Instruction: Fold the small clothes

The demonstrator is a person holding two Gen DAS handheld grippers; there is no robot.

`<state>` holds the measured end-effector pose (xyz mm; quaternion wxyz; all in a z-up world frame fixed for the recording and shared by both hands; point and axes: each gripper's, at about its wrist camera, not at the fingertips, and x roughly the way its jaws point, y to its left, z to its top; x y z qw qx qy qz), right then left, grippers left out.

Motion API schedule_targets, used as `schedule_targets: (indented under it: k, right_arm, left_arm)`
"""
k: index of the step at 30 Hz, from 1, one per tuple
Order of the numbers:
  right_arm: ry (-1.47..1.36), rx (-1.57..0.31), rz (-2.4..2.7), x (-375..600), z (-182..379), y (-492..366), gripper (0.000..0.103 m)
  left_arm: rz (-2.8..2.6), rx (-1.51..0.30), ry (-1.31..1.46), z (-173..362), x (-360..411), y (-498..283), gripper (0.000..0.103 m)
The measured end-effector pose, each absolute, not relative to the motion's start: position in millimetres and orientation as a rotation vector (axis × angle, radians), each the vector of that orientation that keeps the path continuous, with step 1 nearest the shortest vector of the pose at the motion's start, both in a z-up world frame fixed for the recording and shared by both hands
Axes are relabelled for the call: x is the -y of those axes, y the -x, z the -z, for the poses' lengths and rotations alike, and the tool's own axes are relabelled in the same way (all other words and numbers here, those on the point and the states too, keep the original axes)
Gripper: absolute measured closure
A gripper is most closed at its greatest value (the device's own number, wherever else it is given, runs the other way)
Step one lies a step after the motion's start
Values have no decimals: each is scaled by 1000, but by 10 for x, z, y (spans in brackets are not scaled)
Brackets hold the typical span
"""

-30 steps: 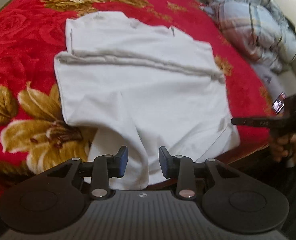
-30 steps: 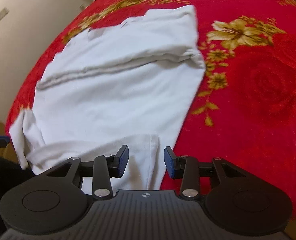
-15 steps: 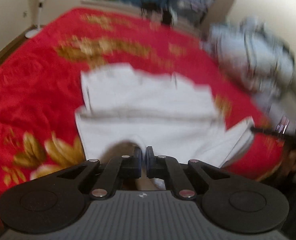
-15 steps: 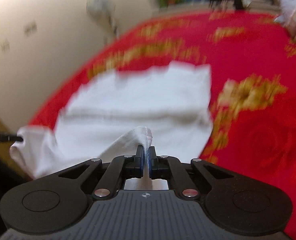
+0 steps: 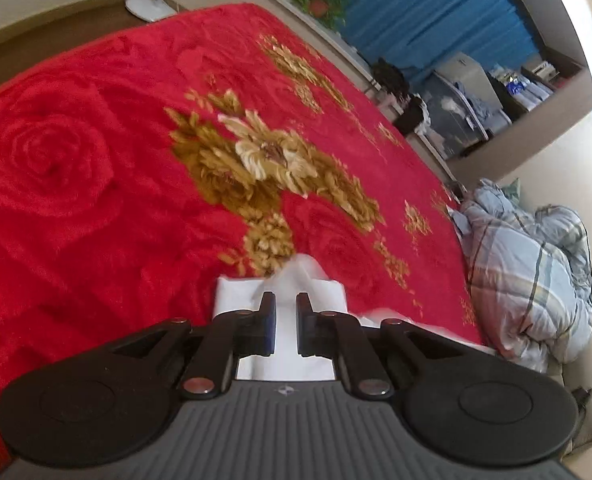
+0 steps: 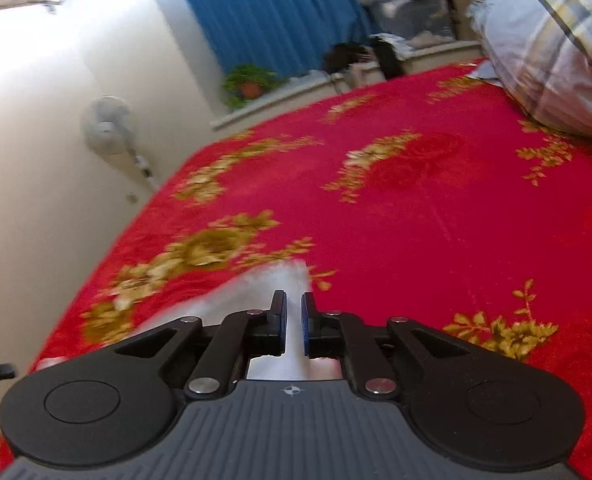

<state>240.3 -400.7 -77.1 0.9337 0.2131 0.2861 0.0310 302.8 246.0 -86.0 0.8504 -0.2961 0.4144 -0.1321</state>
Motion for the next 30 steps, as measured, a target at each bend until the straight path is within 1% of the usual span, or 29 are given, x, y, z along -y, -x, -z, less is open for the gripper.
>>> schedule_targets:
  k: [1,3,4,5,6,7,11,15,22,23,24,26,27,28,29,30]
  right_arm:
    - [-453,-598,-66,4022,874,-2444,88]
    - [-467,-658,-46,4002,1039,-2489,78]
    - [-459,-701,-30,3997,1097,-2538,76]
    - [-453,-712,-37,3988,1136,-2557,69]
    - [-445,-733,-42,3980,1186,-2585,59]
    - [-438,-757,-31,3965,1235,-2614,56]
    - [-470,-839,3,3951,1440,-2686,54]
    - [-476,-896,11,3853,1606,-2741,53]
    - [-455,-923,30,3741,1733,-2823,53]
    - [-444,-912,30,3715,1717,-2824,60]
    - [-438,-899,25,3707,1693,-2827,77]
    - [-408,-863,18,3656,1624,-2816,88]
    - [-385,-843,23,3635,1587,-2800,94]
    - [-365,-825,23,3620,1552,-2793,95]
    - [-355,-806,17,3606,1517,-2786,96]
    - [-352,-788,10,3603,1483,-2788,96]
  left_arm:
    - [289,-888,598,898,-2439,-3019,89]
    - [286,-906,515,941,-2383,-3007,88]
    - [293,-911,477,964,-2334,-3024,86]
    - [301,-922,444,998,-2274,-3050,82]
    - [305,-928,416,1036,-2221,-3094,82]
    - [307,-930,395,1079,-2179,-3129,82]
    - [336,-905,333,1231,-1939,-3318,82]
    - [343,-877,287,1364,-1697,-3497,67]
    - [277,-880,304,1608,-1595,-3777,66]
    - [268,-878,309,1628,-1598,-3803,66]
    - [266,-873,317,1645,-1608,-3822,67]
    - [273,-862,324,1664,-1610,-3844,69]
    - [277,-856,321,1664,-1600,-3849,72]
    - [288,-853,317,1654,-1592,-3845,78]
    - [301,-855,301,1647,-1574,-3846,95]
    - [300,-843,278,1618,-1563,-3837,97]
